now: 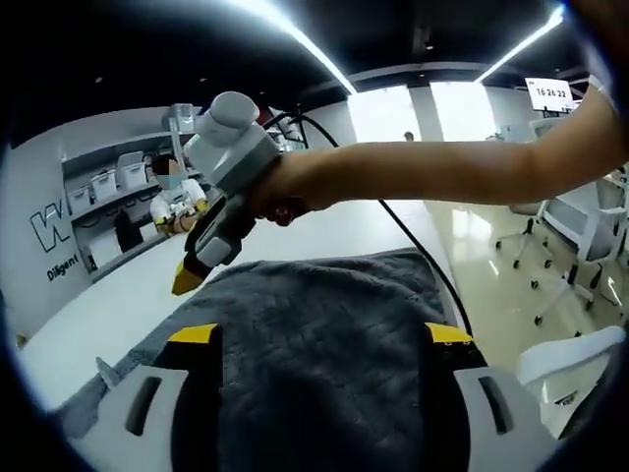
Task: Open the folded towel by lifting each exposed corner and separating the folded layers until the towel lies flat within the target outline without major curled edges
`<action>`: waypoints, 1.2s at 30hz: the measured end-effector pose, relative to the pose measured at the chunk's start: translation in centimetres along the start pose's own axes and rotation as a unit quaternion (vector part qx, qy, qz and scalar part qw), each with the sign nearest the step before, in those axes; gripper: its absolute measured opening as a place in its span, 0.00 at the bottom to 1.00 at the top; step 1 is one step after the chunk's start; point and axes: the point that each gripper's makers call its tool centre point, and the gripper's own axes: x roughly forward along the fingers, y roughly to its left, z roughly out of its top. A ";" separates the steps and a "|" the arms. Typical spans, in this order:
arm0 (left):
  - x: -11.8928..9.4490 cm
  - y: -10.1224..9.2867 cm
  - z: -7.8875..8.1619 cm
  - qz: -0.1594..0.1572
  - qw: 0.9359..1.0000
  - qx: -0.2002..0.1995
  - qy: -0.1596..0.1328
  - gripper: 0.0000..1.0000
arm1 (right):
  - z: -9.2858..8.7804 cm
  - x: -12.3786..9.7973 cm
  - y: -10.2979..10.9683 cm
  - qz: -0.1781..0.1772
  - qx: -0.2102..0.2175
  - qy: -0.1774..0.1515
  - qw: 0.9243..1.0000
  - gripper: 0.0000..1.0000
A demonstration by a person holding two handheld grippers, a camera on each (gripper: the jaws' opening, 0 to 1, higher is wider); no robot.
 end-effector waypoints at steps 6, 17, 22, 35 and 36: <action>-1.7 0.3 -0.3 0.006 1.000 -0.007 -0.006 0.79 | 0.0 0.2 0.9 0.005 0.000 0.004 1.000 0.47; -4.3 1.6 -1.5 0.034 0.999 -0.017 -0.006 0.78 | 1.0 1.0 2.7 0.014 -0.002 0.004 1.000 0.48; -4.6 1.8 -1.9 0.040 0.999 -0.021 0.001 0.80 | 1.5 1.7 3.6 0.021 -0.002 0.002 1.000 0.47; -4.4 1.9 -2.1 0.047 0.999 -0.013 0.012 0.77 | 2.8 3.4 5.9 0.039 0.002 -0.006 0.999 0.44; -4.6 1.9 -2.5 0.048 0.999 -0.015 0.017 0.77 | 3.0 3.6 6.1 0.042 0.004 -0.008 0.999 0.44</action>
